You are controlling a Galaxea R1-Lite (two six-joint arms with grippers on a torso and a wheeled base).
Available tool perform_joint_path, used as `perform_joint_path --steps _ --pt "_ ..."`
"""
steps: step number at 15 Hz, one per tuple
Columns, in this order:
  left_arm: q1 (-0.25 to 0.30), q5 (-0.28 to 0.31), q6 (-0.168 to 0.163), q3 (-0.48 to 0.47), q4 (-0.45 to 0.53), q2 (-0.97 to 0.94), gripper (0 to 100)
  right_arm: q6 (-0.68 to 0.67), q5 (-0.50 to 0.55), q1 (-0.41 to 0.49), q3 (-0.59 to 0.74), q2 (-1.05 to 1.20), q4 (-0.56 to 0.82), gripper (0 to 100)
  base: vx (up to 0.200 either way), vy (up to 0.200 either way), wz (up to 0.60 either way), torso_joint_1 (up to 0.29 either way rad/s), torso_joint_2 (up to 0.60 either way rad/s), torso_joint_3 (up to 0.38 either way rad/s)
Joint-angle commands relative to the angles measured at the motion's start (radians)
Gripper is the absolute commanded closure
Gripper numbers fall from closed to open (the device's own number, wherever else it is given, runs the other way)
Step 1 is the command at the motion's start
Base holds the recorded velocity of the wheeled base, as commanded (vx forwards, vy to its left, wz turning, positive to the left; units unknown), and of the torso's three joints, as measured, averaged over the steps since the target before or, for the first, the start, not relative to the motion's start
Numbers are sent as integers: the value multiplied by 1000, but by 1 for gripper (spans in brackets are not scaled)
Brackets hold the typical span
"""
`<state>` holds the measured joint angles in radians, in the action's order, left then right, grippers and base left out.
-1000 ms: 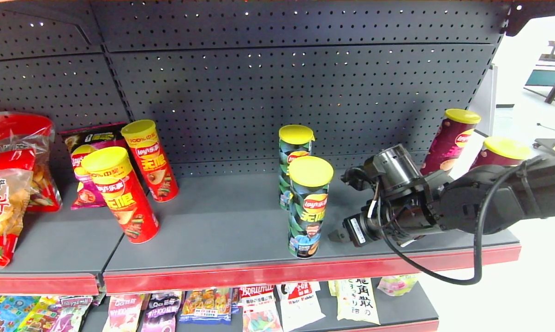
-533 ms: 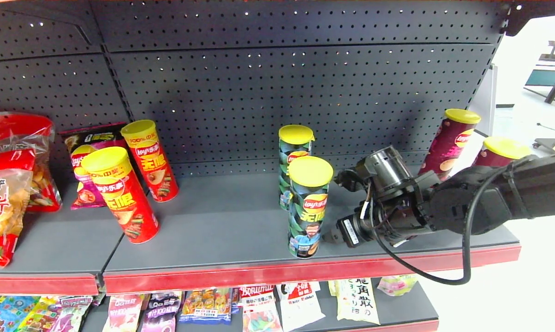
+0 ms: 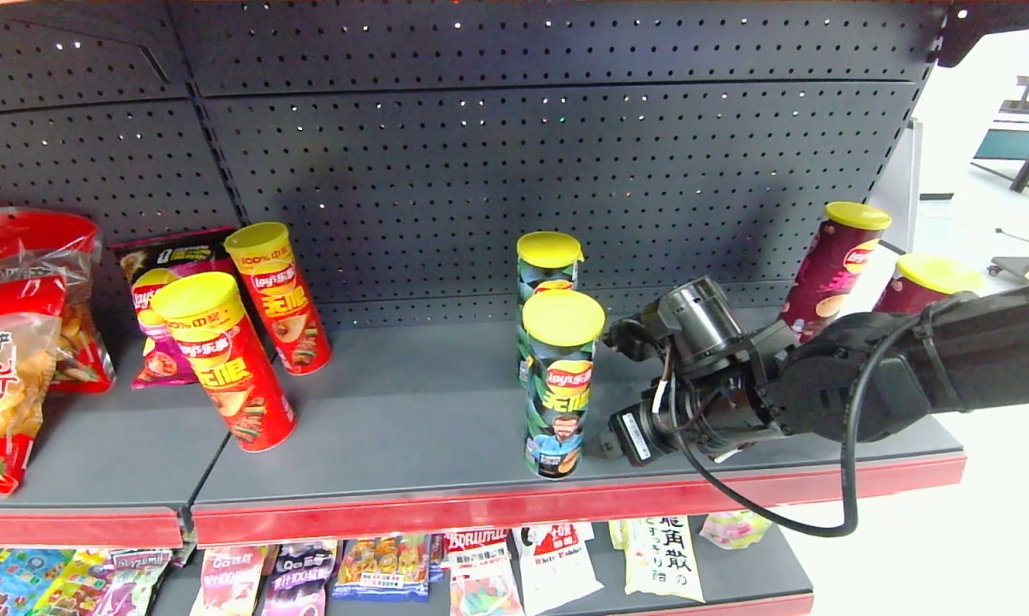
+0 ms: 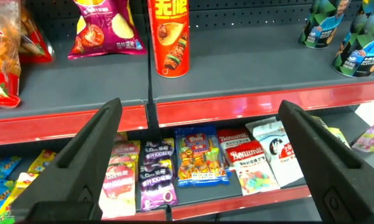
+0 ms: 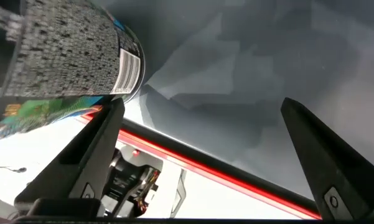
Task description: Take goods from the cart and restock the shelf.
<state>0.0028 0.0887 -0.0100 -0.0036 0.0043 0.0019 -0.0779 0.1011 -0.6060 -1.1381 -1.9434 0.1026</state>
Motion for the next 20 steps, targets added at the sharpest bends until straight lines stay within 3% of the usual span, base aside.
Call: perform_joint_path --steps 1,20 --pt "0 0 -1 1 0 0 0 0 0 0 1 1 0 0 0 0 0 0 0 0" --pt "0 0 -1 1 0 0 0 -2 65 15 -14 -19 -64 0 0 0 0 0 0 0"
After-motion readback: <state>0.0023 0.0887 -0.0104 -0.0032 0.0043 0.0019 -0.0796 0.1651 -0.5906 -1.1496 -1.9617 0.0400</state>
